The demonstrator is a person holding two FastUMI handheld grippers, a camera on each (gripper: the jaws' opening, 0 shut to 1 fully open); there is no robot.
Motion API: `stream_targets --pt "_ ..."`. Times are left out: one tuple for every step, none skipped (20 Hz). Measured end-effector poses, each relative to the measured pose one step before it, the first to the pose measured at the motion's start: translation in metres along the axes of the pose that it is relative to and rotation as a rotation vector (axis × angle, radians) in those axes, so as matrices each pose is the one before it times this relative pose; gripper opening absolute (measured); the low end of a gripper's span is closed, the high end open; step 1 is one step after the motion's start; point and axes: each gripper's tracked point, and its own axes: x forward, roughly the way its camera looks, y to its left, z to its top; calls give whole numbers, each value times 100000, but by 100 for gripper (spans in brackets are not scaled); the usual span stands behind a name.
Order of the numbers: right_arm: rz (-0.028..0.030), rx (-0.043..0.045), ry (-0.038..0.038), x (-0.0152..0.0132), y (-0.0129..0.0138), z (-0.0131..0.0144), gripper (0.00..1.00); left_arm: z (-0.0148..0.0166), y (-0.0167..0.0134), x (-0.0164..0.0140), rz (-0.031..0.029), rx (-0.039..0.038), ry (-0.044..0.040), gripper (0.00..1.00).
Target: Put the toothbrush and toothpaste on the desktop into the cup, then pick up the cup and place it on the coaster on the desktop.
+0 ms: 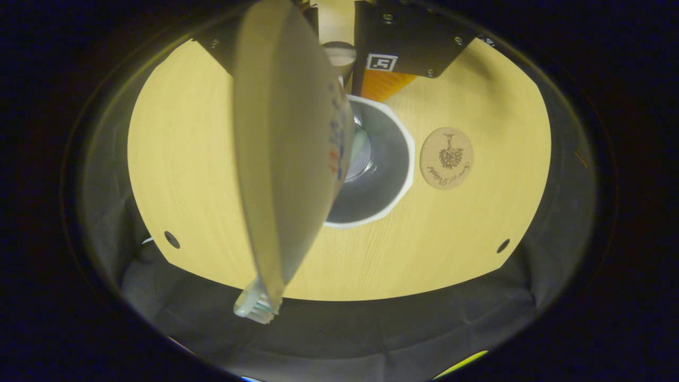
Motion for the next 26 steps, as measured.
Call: stream_targets --pt "322 -926 71 68 412 -122 23 69 175 -146 489 -65 -203 99" --pt "43 -952 -151 52 437 -48 23 132 109 -236 287 -108 -378 96" --pt "219 -1034 -209 -379 -17 184 23 186 172 -265 544 12 -203 96" --pt "553 -955 -86 -336 366 205 23 64 239 -302 330 3 -345 99" --pt "764 -713 -238 40 919 -64 23 106 317 -194 721 -21 -297 96" --pt "876 -893 14 61 815 79 23 37 296 -224 708 -51 -112 99" --pt "850 -968 -64 90 719 44 23 7 282 -351 716 -161 -28 99" --pt "742 -1219 -109 -89 722 158 23 -9 394 -288 852 -115 -3 96" --pt "550 -1252 -61 -60 583 147 23 2 427 -279 819 -42 7 96" --pt "599 -1299 -201 -45 671 276 23 -12 440 -253 881 0 31 96" --pt "639 -1163 -60 56 766 209 23 17 418 -350 736 1 -54 99" --pt "624 -806 -70 -19 653 253 23 5 370 -269 796 -54 -67 96" --pt "712 -850 203 139 674 146 23 32 350 -182 685 -176 -16 96" --pt "556 -705 103 41 607 236 23 57 326 -153 538 -239 -107 96" --pt "392 -755 374 171 517 68 23 -55 339 -124 517 -160 -26 96" --pt "253 -502 253 257 565 184 23 80 208 -153 528 -179 -132 96" --pt "382 -709 458 139 655 92 23 -33 263 -73 334 -182 45 96" --pt "328 -467 123 214 471 208 23 -48 187 -168 210 -121 64 96" --pt "154 -850 230 178 352 50 23 125 381 -205 1069 332 -267 96" --pt "-247 -595 208 227 285 190 23 15 355 -132 175 222 -106 96" --pt "-504 -325 268 296 400 159 23 84 298 -39 344 -364 57 96" --pt "-327 -471 369 296 389 129 23 -102 371 -103 388 -273 260 96" --pt "-210 -324 461 317 455 72 23 -5 349 -79 700 139 52 96" --pt "-132 -493 555 218 248 82 23 10 319 -165 477 183 -201 96" --pt "-348 -504 435 209 -47 -6 23 119 300 -84 448 44 -103 96" --pt "-471 -284 240 214 114 63 23 -23 218 -136 393 -130 -184 99"
